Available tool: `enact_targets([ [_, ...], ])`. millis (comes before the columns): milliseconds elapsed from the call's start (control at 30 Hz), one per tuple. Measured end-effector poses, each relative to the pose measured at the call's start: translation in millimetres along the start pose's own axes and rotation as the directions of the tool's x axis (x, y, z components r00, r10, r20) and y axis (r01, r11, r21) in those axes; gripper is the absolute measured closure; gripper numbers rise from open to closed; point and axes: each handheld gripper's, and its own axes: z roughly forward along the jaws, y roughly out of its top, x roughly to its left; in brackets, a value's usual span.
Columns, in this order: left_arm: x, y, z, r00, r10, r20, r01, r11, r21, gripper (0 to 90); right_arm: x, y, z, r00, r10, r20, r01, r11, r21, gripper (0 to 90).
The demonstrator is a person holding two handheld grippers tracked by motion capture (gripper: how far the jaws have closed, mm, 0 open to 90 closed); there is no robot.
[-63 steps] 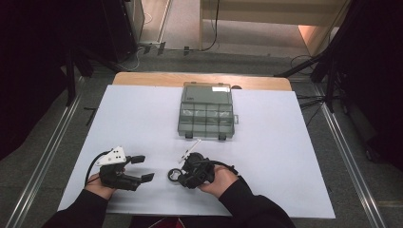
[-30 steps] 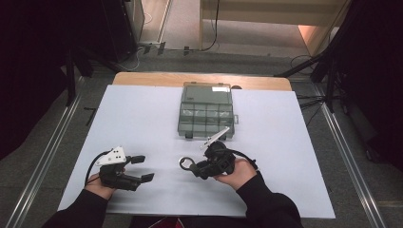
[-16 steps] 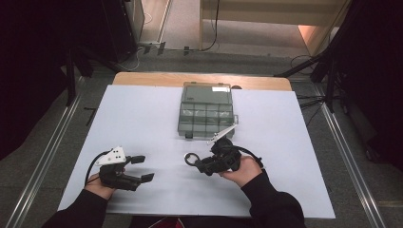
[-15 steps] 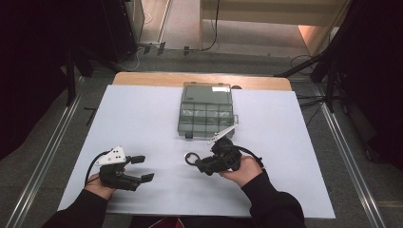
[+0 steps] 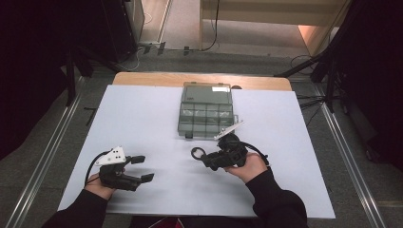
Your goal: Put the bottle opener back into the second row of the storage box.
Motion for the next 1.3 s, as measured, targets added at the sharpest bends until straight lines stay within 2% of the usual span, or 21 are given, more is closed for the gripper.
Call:
enact_targets([
  [500,-0.2,0.1,0.3,1.0000,-0.001,-0.004,0.001,1.0000,0.002,21.1,-14.9,5.3,-9.0,0.9996,0.026,0.014,-0.026,0.999,-0.033,66.6],
  [1000,1.1,-0.2,2.2,0.9998,-0.009,-0.018,0.009,0.9999,0.008,21.1,-18.7,21.7,-8.2,0.9998,0.005,0.017,-0.005,1.000,-0.023,66.6],
  [1300,0.8,-0.2,2.0,0.9999,-0.003,-0.013,0.003,0.9998,0.018,21.1,-26.1,31.3,-12.2,0.9996,0.004,0.028,-0.003,0.999,-0.033,66.5],
])
